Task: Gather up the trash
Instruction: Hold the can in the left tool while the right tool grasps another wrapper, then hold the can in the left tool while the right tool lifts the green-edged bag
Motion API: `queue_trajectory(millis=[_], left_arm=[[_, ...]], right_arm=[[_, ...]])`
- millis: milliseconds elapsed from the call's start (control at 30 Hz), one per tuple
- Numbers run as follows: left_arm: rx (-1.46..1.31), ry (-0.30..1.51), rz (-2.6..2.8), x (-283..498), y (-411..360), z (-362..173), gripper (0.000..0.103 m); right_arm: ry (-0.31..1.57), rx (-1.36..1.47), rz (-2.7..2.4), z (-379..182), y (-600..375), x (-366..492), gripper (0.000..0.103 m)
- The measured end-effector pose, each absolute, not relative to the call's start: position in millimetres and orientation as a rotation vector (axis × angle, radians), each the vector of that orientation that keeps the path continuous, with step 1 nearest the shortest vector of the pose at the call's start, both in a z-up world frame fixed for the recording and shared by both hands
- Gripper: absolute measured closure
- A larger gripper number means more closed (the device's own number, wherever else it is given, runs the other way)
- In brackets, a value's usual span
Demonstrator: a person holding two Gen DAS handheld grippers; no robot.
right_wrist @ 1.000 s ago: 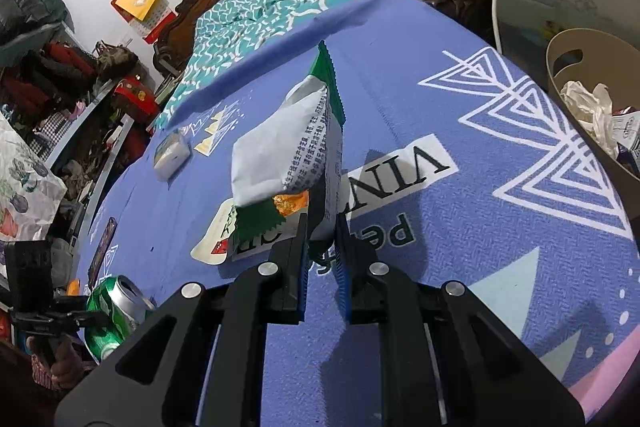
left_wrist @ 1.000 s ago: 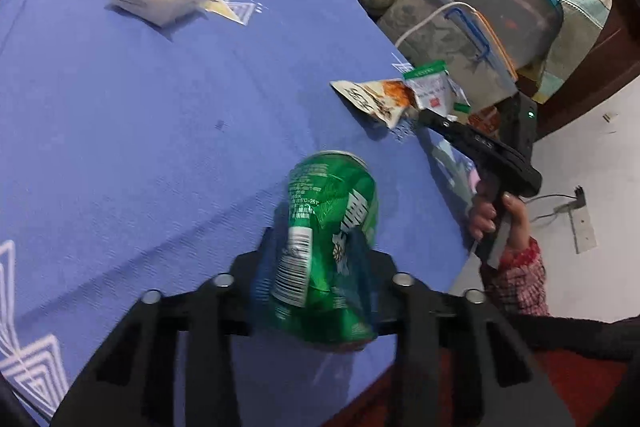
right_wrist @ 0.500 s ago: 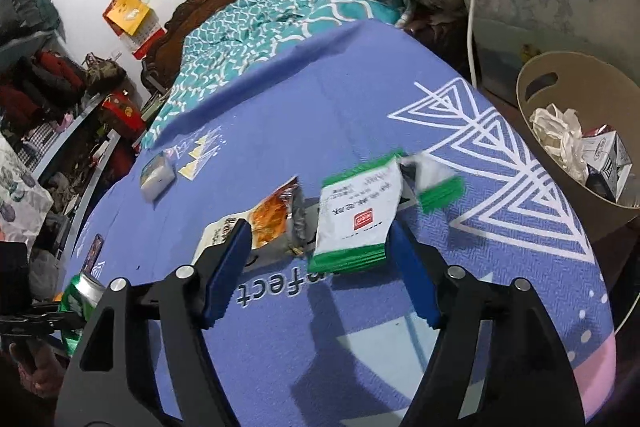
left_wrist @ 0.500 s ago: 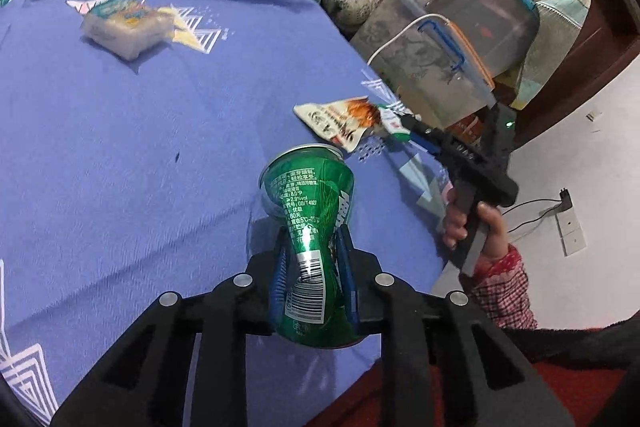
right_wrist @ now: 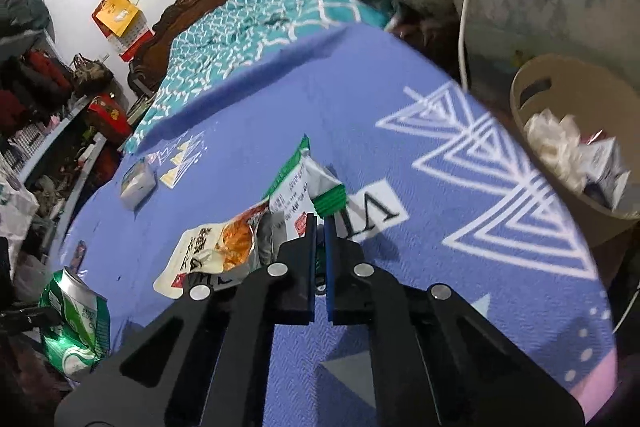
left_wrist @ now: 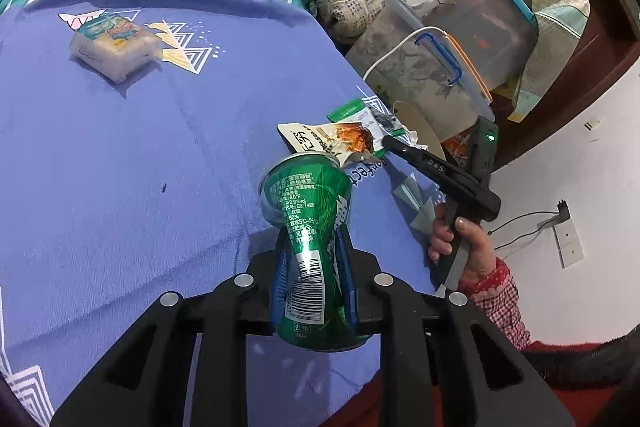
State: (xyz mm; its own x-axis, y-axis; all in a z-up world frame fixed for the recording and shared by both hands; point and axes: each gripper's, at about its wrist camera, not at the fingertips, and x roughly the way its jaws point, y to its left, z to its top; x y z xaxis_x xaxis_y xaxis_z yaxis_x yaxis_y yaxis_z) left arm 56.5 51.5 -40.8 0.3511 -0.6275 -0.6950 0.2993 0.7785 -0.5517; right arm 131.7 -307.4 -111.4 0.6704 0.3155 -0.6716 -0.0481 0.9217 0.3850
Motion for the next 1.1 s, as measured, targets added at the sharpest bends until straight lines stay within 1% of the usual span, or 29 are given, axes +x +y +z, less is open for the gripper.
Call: queue_trajectory(millis=[467,600,633,700,800,933,967,1033,1067,1100], left_arm=[[-0.362,1.034,-0.593,62,55,-34,0.082],[-0.347,1.02,-0.6,64,51,-29,0.082],[-0.344,1.017,-0.601,65,50,-28,0.082],[-0.341,1.016,-0.601,66,47,-28,0.082],[-0.343,1.031,-0.607,68,44,-33,0.082],[-0.348,1.05,-0.613,70,42,-40,0.082],[-0.35,1.053,-0.614,71,41,-41,0.082],[-0.352,1.055,-0.614,73,41,-42,0.082],[-0.353,1.056,-0.615,73,41,-42,0.082],[-0.354,1.056,-0.615,74,41,-42,0.082]], right_arm=[[0.582,0.193,0.139,-34,-306,88,0.098],[0.567,0.172,0.164,-24,-301,78,0.098],[0.576,0.171,0.182,-25,-299,76,0.098],[0.626,0.198,0.219,-32,-298,76,0.095],[0.715,0.295,0.218,-56,-312,80,0.095],[0.785,0.373,0.169,-86,-336,83,0.094],[0.804,0.387,0.16,-92,-341,85,0.093],[0.835,0.429,0.157,-102,-348,88,0.082],[0.84,0.446,0.158,-103,-349,90,0.057],[0.836,0.457,0.15,-101,-350,91,0.021]])
